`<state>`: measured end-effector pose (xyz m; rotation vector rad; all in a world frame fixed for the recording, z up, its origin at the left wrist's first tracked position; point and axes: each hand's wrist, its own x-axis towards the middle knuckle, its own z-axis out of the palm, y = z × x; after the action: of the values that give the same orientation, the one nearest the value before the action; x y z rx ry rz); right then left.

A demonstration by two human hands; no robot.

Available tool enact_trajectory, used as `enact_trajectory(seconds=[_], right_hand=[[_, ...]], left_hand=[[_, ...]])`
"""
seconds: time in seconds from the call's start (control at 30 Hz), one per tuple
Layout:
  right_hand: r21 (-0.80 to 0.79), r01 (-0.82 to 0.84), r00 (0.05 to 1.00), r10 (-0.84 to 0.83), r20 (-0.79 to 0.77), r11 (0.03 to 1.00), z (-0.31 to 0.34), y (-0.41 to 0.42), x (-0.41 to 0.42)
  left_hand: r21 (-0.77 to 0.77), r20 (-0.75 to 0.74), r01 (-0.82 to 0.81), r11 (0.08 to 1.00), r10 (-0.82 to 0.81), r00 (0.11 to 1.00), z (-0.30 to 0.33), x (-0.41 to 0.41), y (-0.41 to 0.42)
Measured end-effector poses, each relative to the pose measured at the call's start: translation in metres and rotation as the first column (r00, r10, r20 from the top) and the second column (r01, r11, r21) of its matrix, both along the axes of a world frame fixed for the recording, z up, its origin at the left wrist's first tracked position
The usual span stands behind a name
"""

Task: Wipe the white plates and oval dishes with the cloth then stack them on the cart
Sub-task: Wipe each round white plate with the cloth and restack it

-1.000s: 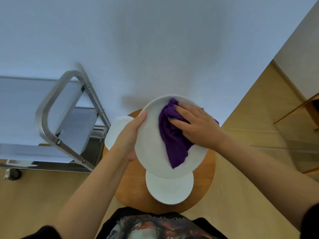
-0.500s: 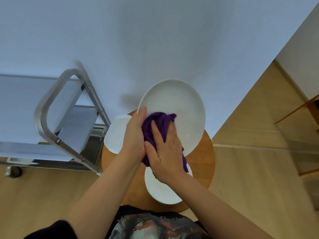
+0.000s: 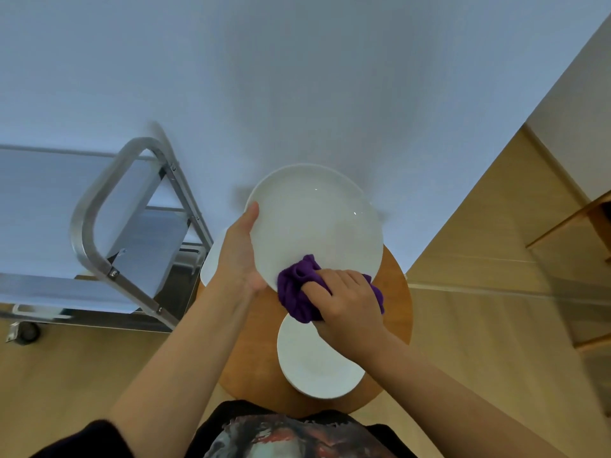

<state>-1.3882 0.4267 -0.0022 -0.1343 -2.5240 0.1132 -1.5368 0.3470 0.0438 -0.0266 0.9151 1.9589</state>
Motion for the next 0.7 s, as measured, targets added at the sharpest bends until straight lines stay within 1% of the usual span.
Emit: enact_trajectory(seconds=[0.1, 0.23, 0.37, 0.43, 0.5, 0.6, 0.7], right_hand=[[-0.014, -0.023, 1.000, 0.023, 0.004, 1.000, 0.006, 0.000, -0.001], [0.063, -0.175, 0.984, 0.172, 0.048, 0.983, 0.014, 0.015, 0.002], [0.188, -0.245, 0.969, 0.237, 0.066, 0.951, 0.014, 0.032, 0.009], [0.251, -0.257, 0.966, 0.248, 0.067, 0.933, 0.012, 0.042, 0.015], [0.277, -0.248, 0.968, 0.247, 0.041, 0.928, 0.011, 0.043, 0.020], [0.232, -0.212, 0.975, 0.223, -0.020, 0.949, 0.012, 0.029, 0.020], [0.072, -0.092, 0.990, 0.099, -0.101, 0.993, 0.019, 0.012, 0.006]], left_hand=[[-0.039, -0.010, -0.023, 0.999, 0.023, 1.000, 0.002, -0.004, -0.002], [-0.061, -0.006, -0.053, 0.997, 0.053, 0.999, 0.002, -0.005, -0.005], [-0.065, -0.081, -0.022, 0.998, 0.017, 0.997, 0.004, -0.010, -0.009], [-0.080, -0.132, 0.013, 0.997, -0.024, 0.991, 0.008, -0.016, -0.013], [-0.109, -0.167, 0.054, 0.993, -0.072, 0.983, 0.012, -0.022, -0.015], [-0.150, -0.171, 0.033, 0.988, -0.059, 0.984, 0.022, -0.021, -0.016], [-0.202, -0.153, -0.094, 0.975, 0.063, 0.986, 0.018, 0.010, -0.009]])
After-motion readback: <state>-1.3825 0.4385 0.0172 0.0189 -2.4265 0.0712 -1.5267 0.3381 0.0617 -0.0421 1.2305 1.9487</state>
